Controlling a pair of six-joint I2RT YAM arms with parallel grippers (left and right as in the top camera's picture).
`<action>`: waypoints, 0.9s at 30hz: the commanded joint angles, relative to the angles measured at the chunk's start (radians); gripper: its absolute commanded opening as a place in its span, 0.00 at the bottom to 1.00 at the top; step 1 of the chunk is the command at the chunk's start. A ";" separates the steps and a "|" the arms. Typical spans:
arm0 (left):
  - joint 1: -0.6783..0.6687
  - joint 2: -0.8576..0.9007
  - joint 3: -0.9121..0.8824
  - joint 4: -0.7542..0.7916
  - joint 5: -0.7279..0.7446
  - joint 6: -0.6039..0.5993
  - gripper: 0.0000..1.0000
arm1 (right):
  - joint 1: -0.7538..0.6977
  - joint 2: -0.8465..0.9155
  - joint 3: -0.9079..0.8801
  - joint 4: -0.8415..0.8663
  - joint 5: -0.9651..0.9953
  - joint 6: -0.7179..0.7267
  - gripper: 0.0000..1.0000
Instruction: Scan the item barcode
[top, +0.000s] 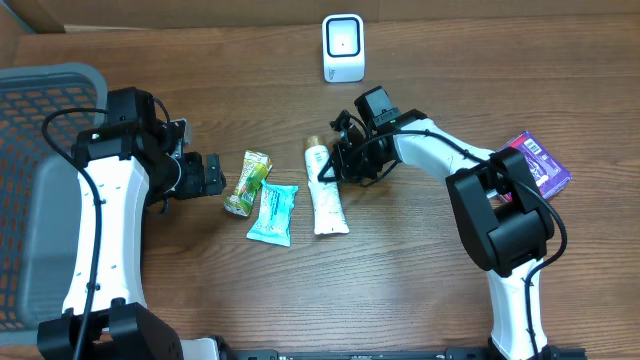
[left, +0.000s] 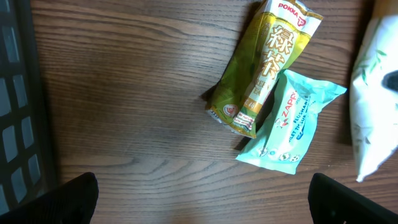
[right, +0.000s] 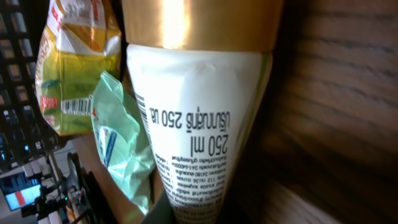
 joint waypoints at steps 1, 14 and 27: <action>0.004 0.006 0.006 0.000 0.006 0.016 1.00 | -0.040 -0.088 0.036 -0.071 0.071 -0.050 0.04; 0.004 0.006 0.006 0.000 0.006 0.016 0.99 | -0.066 -0.488 0.197 -0.284 0.057 -0.131 0.04; 0.004 0.006 0.006 0.000 0.006 0.016 0.99 | -0.072 -0.552 0.517 -0.503 -0.111 -0.054 0.03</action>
